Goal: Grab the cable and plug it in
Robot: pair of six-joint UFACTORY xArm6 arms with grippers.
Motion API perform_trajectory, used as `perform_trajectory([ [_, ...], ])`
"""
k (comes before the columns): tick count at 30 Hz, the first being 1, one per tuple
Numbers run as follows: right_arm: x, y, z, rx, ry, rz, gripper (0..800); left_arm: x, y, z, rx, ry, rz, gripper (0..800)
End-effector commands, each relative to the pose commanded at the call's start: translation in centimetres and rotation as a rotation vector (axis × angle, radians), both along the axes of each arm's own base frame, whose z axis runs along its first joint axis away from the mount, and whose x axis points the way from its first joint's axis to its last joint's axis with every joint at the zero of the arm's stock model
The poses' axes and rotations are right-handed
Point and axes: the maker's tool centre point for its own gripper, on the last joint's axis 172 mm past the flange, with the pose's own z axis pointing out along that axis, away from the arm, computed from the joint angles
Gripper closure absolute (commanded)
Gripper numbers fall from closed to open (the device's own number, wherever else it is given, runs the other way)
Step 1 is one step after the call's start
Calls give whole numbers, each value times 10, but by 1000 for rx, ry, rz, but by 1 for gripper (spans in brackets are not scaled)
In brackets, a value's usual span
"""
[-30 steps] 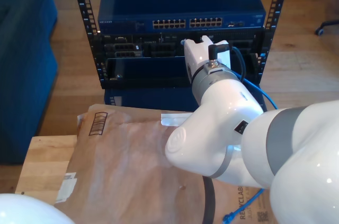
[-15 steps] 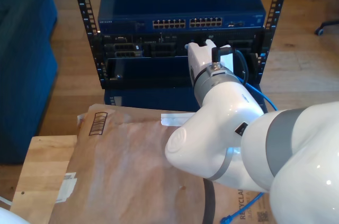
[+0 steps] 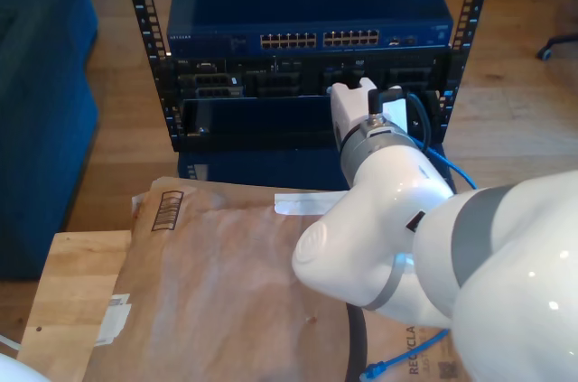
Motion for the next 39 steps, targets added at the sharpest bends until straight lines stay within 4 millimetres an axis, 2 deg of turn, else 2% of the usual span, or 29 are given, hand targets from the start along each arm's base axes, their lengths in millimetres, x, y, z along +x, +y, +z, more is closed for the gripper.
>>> perform_trajectory([
  [5,16,14,-8,4,-3,-5,800,0,0,0,0,0,0,0],
  [8,21,21,6,28,-23,-6,800,0,0,0,0,0,0,0],
  [11,21,20,4,23,-23,-8,800,0,0,0,0,0,0,0],
  [17,25,19,17,27,-52,-13,800,0,0,0,0,0,0,0],
  [20,31,23,33,34,-85,-14,800,0,0,0,0,0,0,0],
  [23,41,30,25,-15,-88,-6,800,0,0,0,0,0,0,0],
  [28,40,26,31,-34,-133,-32,800,0,0,0,0,0,0,0],
  [30,38,31,30,-40,-131,-19,800,0,0,0,0,0,0,0],
  [32,35,32,20,-56,-101,1,800,0,0,0,0,0,0,0],
  [34,21,39,12,-73,-89,24,800,0,0,0,0,0,0,0],
  [36,6,34,-10,-109,-61,29,800,0,0,0,0,0,0,0],
  [39,4,28,-4,-121,-92,8,800,0,0,0,0,0,0,0],
])
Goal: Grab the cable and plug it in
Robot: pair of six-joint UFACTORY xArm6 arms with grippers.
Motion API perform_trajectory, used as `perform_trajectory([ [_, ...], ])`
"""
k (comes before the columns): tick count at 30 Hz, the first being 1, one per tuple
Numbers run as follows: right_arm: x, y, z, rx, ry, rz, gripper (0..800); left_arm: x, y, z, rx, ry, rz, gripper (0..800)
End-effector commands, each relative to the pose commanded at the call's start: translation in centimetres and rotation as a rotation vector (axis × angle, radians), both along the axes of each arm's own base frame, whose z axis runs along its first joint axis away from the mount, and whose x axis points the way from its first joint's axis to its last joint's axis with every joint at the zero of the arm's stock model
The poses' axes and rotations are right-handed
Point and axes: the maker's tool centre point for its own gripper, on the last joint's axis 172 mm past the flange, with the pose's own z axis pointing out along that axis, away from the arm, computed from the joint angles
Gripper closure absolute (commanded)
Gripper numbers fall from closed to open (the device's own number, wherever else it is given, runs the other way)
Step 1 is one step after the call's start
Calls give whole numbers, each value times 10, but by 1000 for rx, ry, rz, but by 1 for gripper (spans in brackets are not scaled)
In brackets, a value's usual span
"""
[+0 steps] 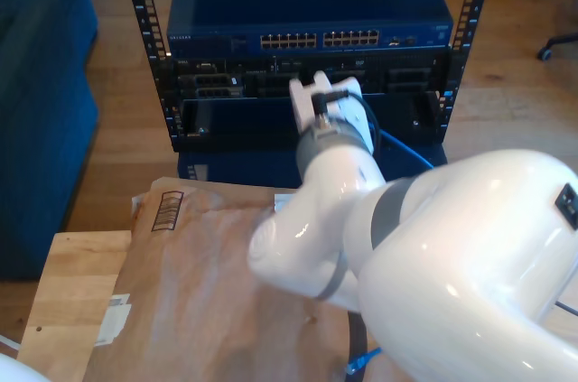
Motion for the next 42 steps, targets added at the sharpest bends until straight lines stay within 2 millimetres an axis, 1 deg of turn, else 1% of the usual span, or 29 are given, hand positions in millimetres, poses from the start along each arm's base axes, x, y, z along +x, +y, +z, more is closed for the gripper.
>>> perform_trajectory([
  [4,2,-6,1,-3,-6,-13,800,0,0,0,0,0,0,0],
  [6,2,-6,7,5,-23,-22,800,0,0,0,0,0,0,0],
  [15,2,-4,4,6,-23,-24,800,0,0,0,0,0,0,0],
  [16,2,-7,1,-1,-28,-36,800,0,0,0,0,0,0,0],
  [17,2,-12,5,-16,-66,-60,800,0,0,0,0,0,0,0],
  [18,2,-17,14,-20,-109,-84,800,0,0,0,0,0,0,0],
  [19,1,-20,16,-28,-120,-90,800,0,0,0,0,0,0,0],
  [20,1,-23,12,-33,-113,-93,800,0,0,0,0,0,0,0],
  [22,1,-24,13,-23,-113,-100,800,0,0,0,0,0,0,0],
  [24,1,-27,9,7,-106,-108,800,0,0,0,0,0,0,0],
  [27,-6,-30,-7,81,-75,-124,800,0,0,0,0,0,0,0],
  [29,-7,-29,-9,111,-72,-128,800,0,0,0,0,0,0,0],
  [33,-6,-31,-9,115,-71,-133,800,0,0,0,0,0,0,0],
  [34,-5,-34,-10,113,-71,-138,800,0,0,0,0,0,0,0],
  [36,0,-50,-11,111,-71,-166,800,0,0,0,0,0,0,0],
  [37,-1,-54,-15,105,-66,-172,800,0,0,0,0,0,0,0],
  [39,-6,-60,-25,96,-49,-176,800,0,0,0,0,0,0,0],
  [42,-9,-64,-29,129,-43,-189,800,0,0,0,0,0,0,0],
])
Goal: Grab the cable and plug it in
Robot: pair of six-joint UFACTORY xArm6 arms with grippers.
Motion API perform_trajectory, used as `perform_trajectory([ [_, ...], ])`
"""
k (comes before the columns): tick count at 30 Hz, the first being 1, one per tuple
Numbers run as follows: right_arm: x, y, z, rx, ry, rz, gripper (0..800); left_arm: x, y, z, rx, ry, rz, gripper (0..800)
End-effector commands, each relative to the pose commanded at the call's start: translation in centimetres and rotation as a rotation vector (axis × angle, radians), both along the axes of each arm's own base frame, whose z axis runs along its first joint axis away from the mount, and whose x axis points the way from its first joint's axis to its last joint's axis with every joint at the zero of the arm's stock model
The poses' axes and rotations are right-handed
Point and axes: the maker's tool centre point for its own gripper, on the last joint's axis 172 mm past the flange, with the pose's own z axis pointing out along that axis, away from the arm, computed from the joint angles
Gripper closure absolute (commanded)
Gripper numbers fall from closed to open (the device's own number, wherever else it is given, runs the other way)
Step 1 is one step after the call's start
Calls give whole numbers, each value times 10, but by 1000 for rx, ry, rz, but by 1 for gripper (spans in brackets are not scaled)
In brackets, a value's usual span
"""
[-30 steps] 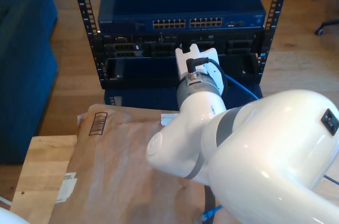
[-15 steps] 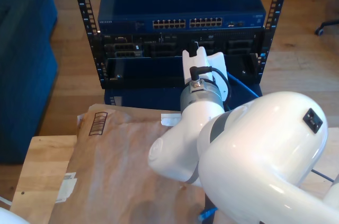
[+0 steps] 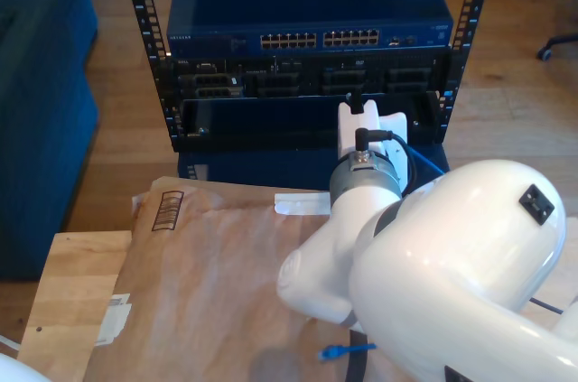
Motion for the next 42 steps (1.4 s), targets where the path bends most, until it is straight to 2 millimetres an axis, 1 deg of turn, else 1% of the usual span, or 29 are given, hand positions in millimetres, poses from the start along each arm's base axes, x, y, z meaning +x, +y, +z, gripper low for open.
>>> perform_trajectory([
  [1,1,-3,-2,-2,3,-5,800,0,0,0,0,0,0,0],
  [3,8,-21,1,13,-4,-41,800,0,0,0,0,0,0,0],
  [4,11,-26,3,29,-9,-53,800,0,0,0,0,0,0,0],
  [6,17,-28,4,51,-24,-39,800,0,0,0,0,0,0,0],
  [10,30,-18,15,93,-67,42,800,0,0,0,0,0,0,0],
  [14,36,-24,20,105,-79,35,800,0,0,0,0,0,0,0],
  [17,44,-18,31,124,-102,36,800,0,0,0,0,0,0,0],
  [19,46,-17,25,122,-95,36,800,0,0,0,0,0,0,0],
  [21,55,-22,35,133,-115,22,800,0,0,0,0,0,0,0],
  [23,59,-22,25,126,-105,19,800,0,0,0,0,0,0,0],
  [28,70,-17,14,123,-107,11,800,0,0,0,0,0,0,0],
  [31,83,-10,14,140,-125,6,800,0,0,0,0,0,0,0],
  [33,92,-5,10,148,-132,6,800,0,0,0,0,0,0,0],
  [35,100,-8,12,153,-145,-5,800,0,0,0,0,0,0,0],
  [37,101,-10,16,152,-162,-10,800,0,0,0,0,0,0,0],
  [39,98,-14,23,142,-191,-19,800,0,0,0,0,0,0,0],
  [40,95,-15,28,136,-211,-23,800,0,0,0,0,0,0,0],
  [42,85,-22,29,115,-233,-34,800,0,0,0,0,0,0,0],
])
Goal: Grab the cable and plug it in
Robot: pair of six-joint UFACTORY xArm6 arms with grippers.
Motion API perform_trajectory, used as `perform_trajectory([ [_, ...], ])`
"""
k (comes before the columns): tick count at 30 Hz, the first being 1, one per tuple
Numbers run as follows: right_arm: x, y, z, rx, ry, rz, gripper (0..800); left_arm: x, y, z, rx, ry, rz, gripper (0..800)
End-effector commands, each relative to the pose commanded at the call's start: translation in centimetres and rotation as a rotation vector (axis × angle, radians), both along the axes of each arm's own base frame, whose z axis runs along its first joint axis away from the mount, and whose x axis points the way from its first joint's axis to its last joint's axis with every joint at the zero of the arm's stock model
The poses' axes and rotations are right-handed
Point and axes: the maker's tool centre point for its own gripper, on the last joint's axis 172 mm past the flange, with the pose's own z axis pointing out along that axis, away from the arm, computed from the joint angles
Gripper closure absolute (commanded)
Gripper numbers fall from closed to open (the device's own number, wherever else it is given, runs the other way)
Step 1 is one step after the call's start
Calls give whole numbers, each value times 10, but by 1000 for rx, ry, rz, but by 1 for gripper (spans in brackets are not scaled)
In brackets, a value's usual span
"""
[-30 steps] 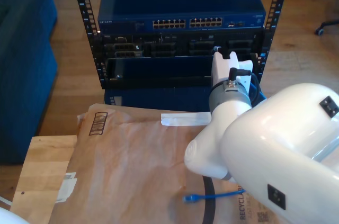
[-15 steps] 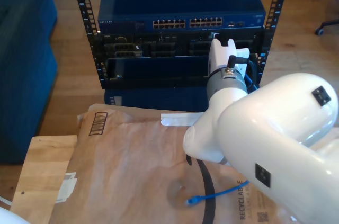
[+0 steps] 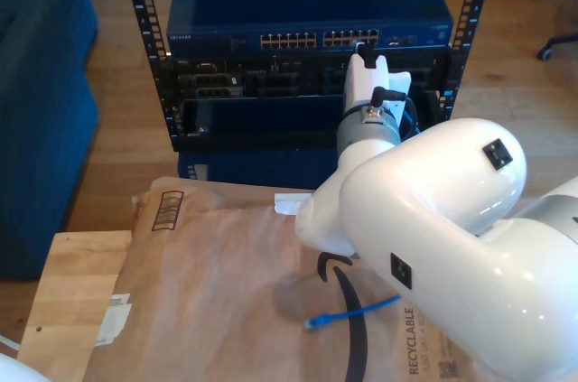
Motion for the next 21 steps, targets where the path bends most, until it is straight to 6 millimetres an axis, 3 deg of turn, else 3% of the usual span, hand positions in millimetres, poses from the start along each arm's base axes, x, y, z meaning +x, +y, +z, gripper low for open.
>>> perform_trajectory([
  [3,-11,-5,0,-18,-9,-9,800,0,0,0,0,0,0,0],
  [8,-12,-5,-4,-19,-5,-11,800,0,0,0,0,0,0,0],
  [21,4,-3,-3,-8,-37,-27,800,0,0,0,0,0,0,0],
])
